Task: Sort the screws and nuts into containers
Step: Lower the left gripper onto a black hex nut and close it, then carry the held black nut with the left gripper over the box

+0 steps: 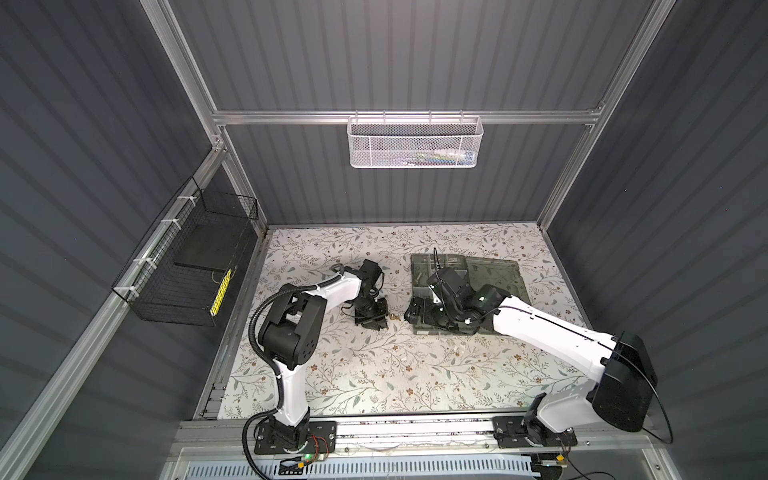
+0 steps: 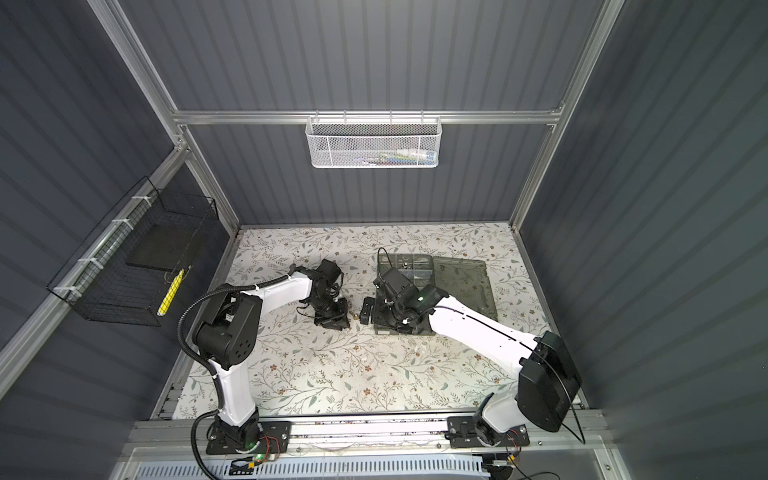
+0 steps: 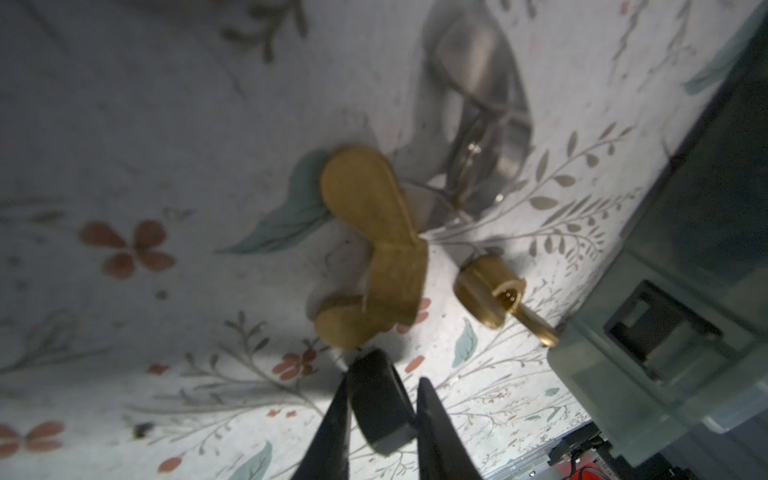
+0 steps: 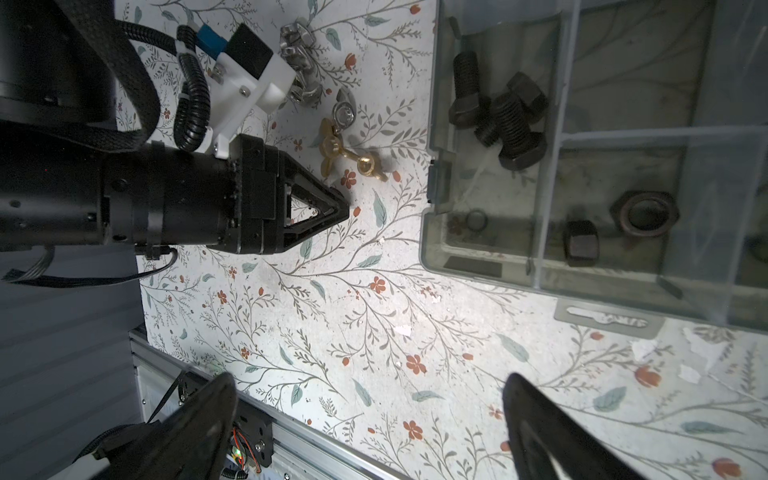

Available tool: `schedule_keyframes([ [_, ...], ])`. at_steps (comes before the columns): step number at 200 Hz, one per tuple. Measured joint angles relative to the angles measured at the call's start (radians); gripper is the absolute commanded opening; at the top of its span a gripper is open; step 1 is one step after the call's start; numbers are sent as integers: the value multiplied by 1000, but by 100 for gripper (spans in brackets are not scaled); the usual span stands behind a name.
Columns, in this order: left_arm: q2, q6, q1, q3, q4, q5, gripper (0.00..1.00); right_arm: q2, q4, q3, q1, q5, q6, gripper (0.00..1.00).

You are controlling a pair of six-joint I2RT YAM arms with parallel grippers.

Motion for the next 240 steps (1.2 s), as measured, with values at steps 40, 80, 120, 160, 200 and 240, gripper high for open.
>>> schedule_keyframes([
  [40,2,3,0,0,0,0,14,0,0,0,0,0,0,99],
  [80,0,20,0,0,-3,-1,9,0,0,0,0,0,0,99],
  [120,-20,23,-2,5,-22,-14,8,-3,0,0,0,1,0,99],
  [160,-63,18,-27,64,-34,-15,8,-32,0,0,-2,6,0,99],
  [200,-81,-7,-61,144,-37,-5,9,-89,1,-4,-15,24,0,99],
  [240,-81,-34,-94,248,-39,16,9,-175,0,-40,-61,35,0,99],
])
